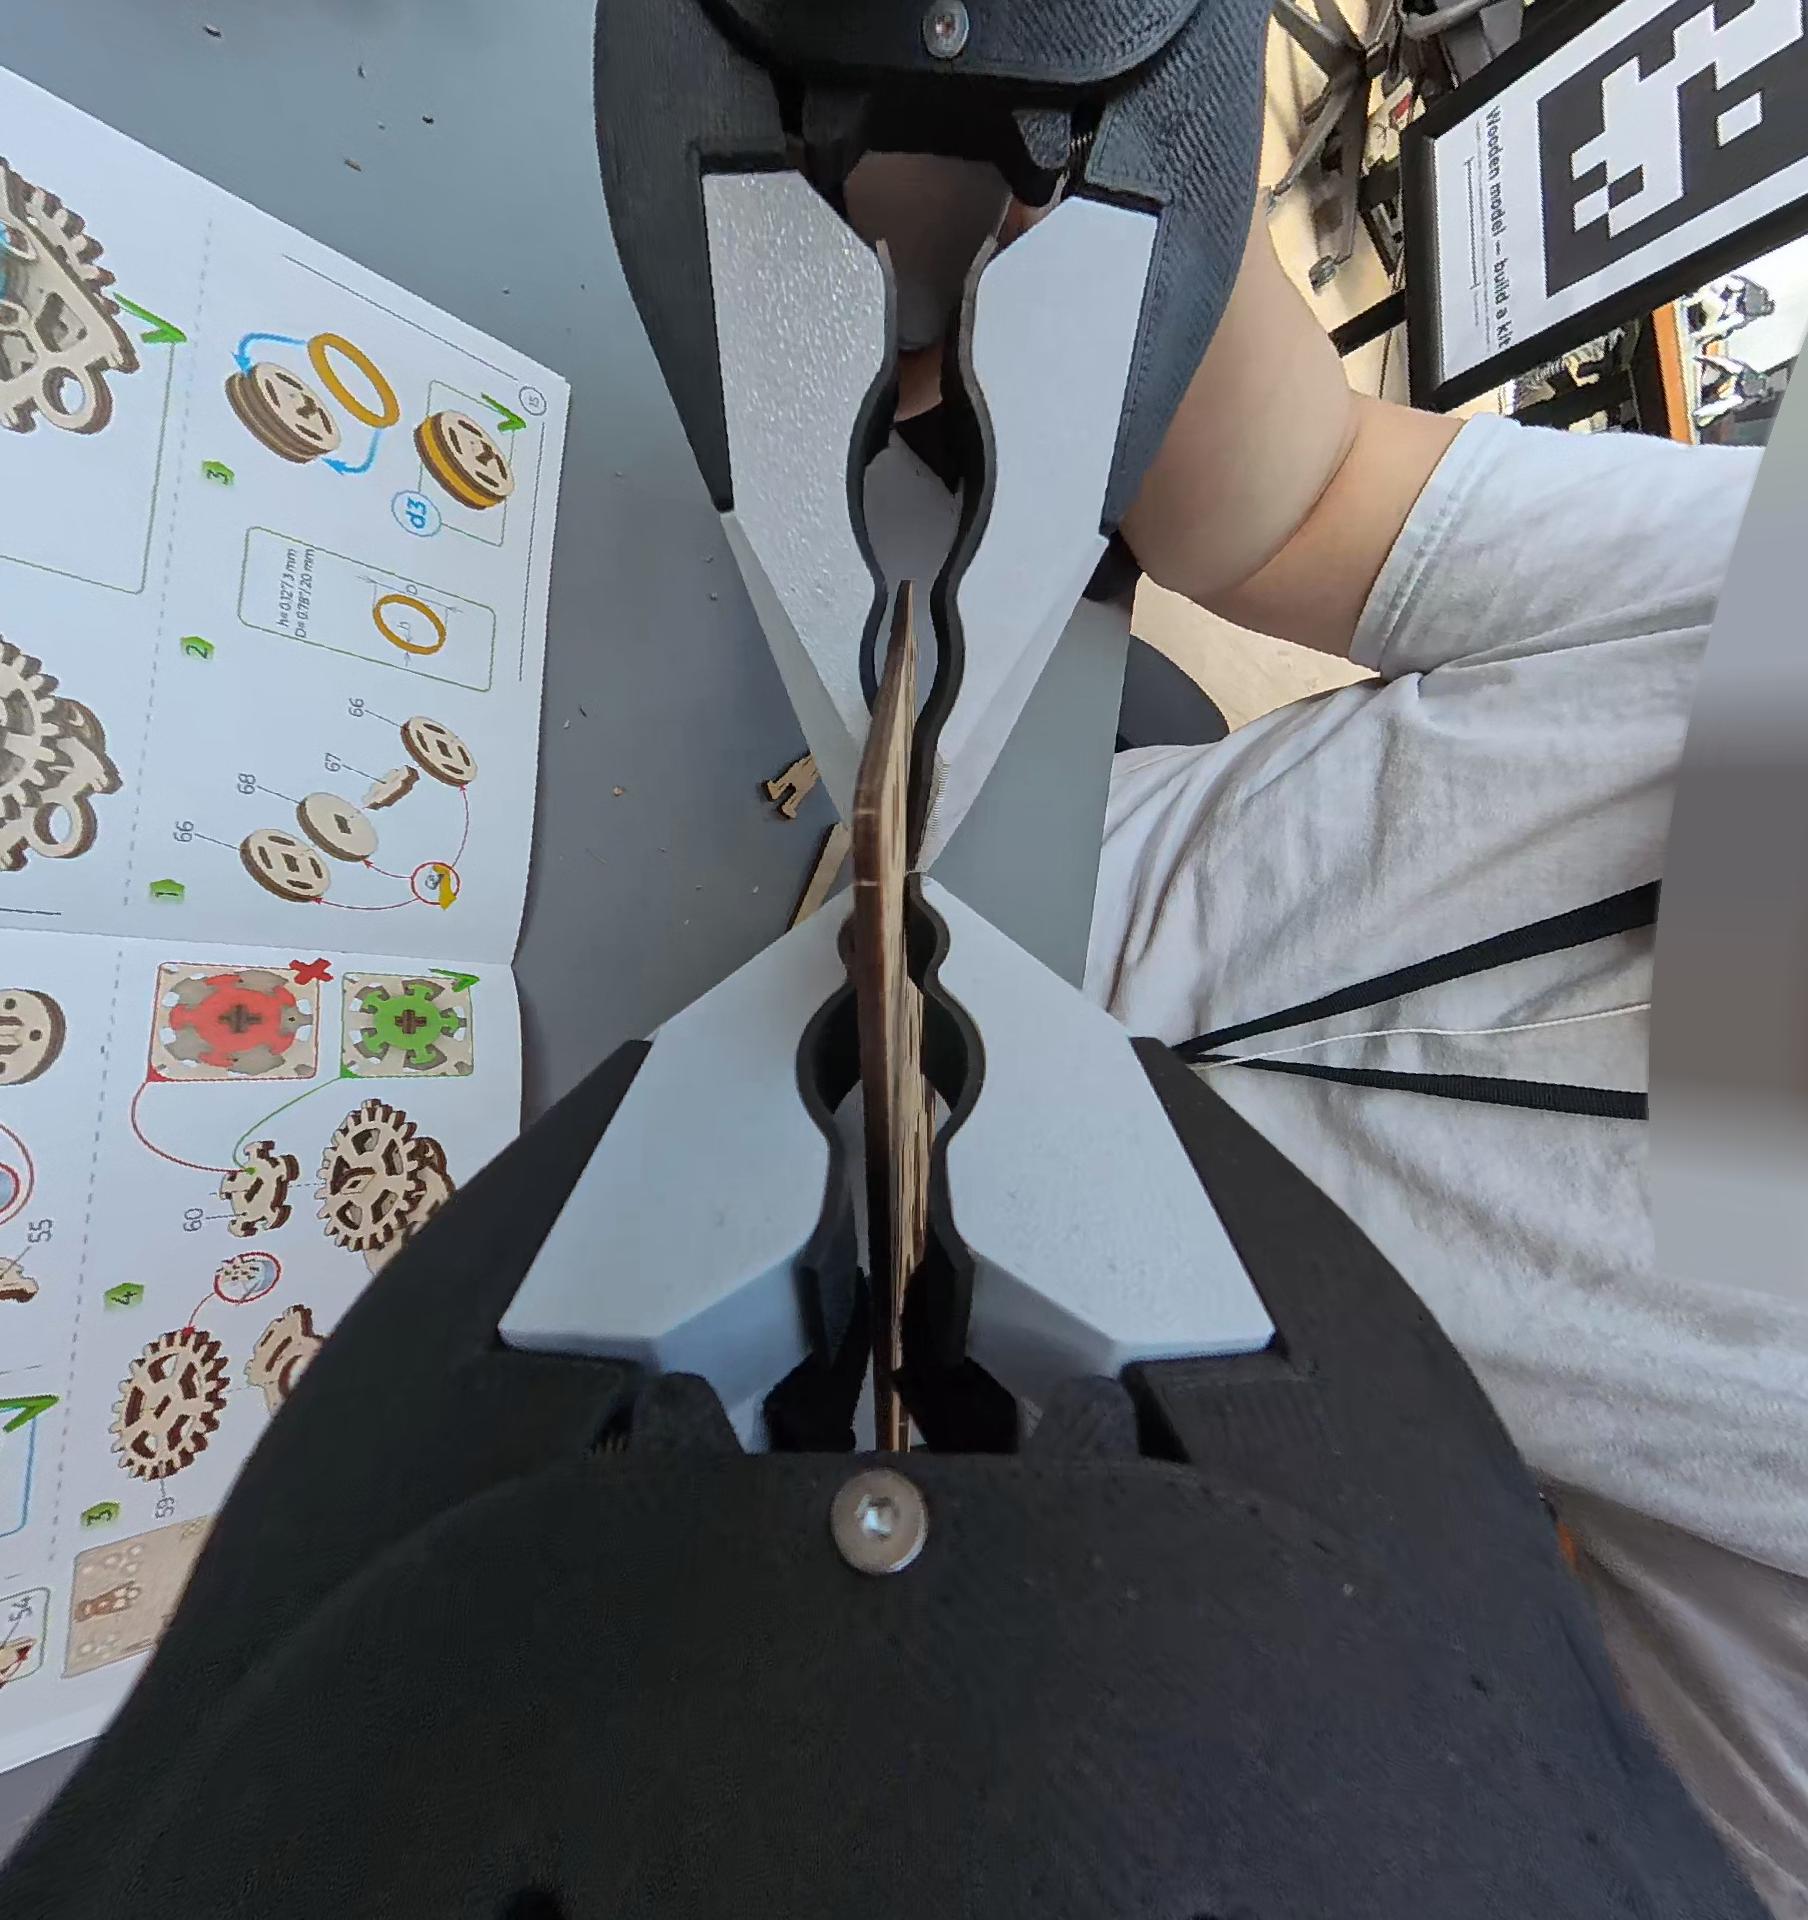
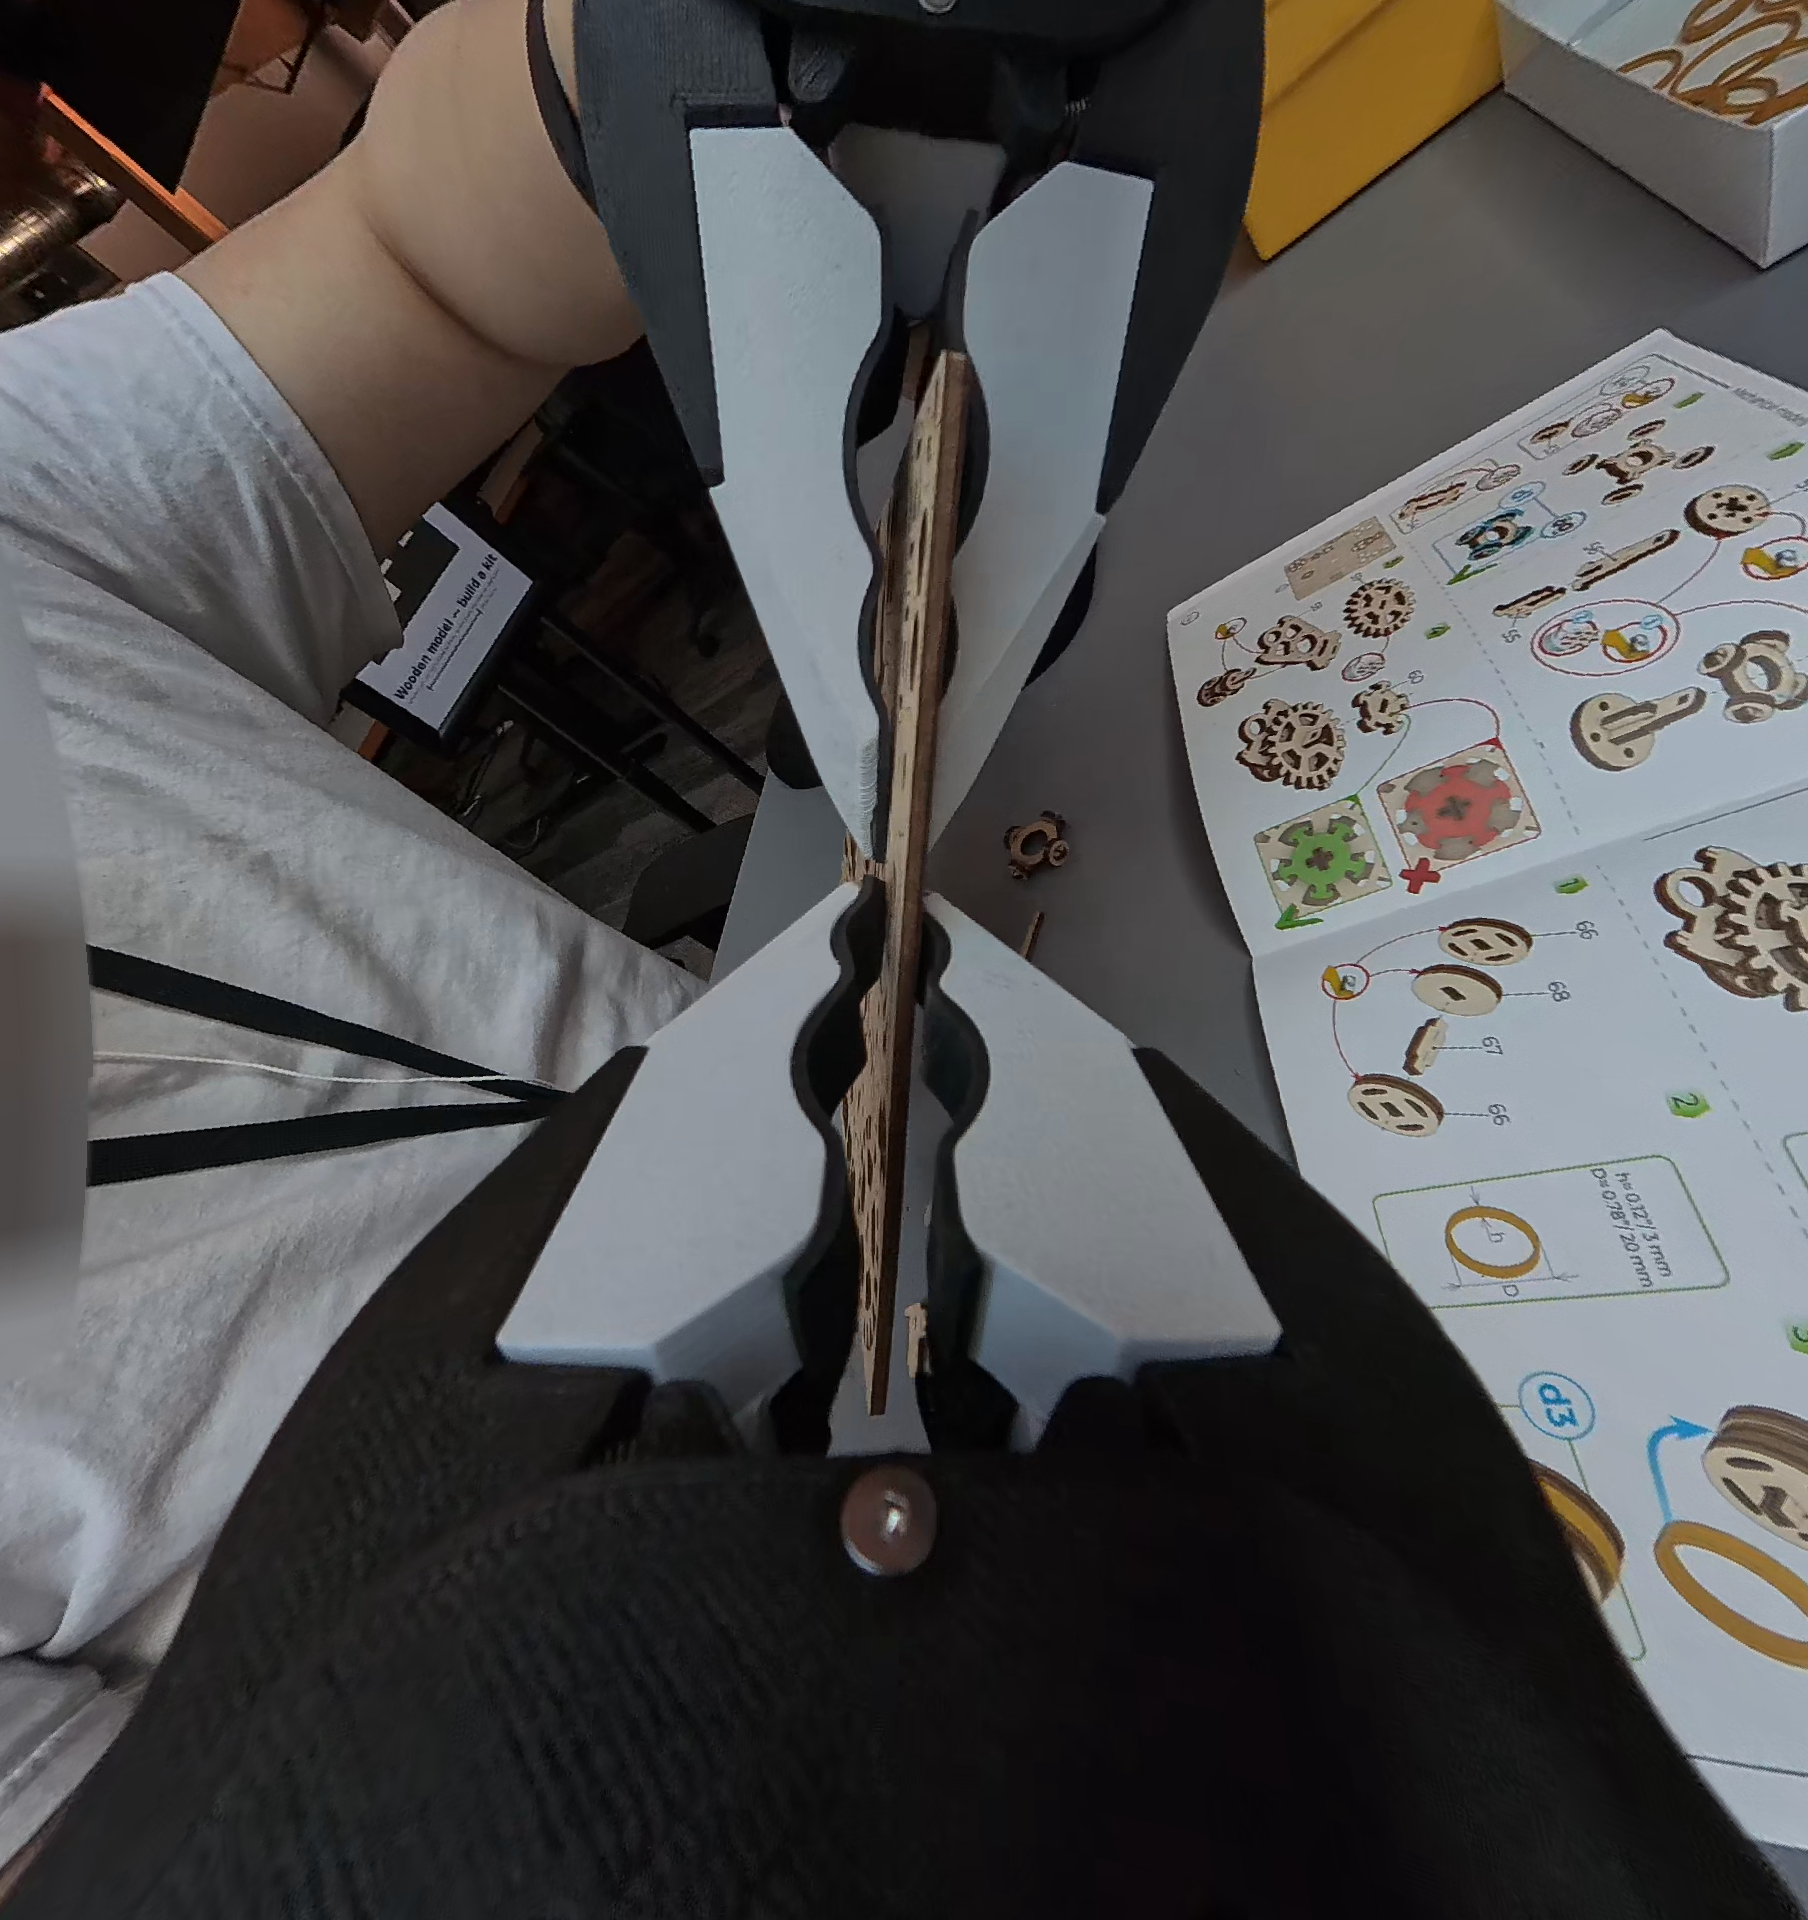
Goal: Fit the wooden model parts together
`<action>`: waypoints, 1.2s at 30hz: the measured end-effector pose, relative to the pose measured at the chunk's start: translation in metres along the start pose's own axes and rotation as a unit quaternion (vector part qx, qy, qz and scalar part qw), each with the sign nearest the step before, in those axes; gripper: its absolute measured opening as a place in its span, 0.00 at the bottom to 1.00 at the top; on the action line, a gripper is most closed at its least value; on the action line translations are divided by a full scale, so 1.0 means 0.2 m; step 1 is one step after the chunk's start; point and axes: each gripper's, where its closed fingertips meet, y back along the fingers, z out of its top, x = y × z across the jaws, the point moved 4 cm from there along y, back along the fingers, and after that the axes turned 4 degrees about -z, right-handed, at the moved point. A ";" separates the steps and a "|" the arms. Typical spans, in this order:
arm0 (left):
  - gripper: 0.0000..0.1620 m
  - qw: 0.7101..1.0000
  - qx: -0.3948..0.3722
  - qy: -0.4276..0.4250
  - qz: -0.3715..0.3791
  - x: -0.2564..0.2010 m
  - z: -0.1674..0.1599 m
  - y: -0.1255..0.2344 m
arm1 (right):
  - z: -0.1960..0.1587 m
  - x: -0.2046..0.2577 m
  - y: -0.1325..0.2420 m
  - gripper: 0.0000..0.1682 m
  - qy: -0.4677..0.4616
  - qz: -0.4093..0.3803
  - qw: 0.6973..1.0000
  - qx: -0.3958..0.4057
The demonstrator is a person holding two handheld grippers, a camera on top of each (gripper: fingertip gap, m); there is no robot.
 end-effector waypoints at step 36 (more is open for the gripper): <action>0.00 0.973 -0.219 0.068 0.004 -0.01 -0.39 0.60 | 0.02 -0.15 0.09 0.11 0.039 -0.068 0.995 -0.055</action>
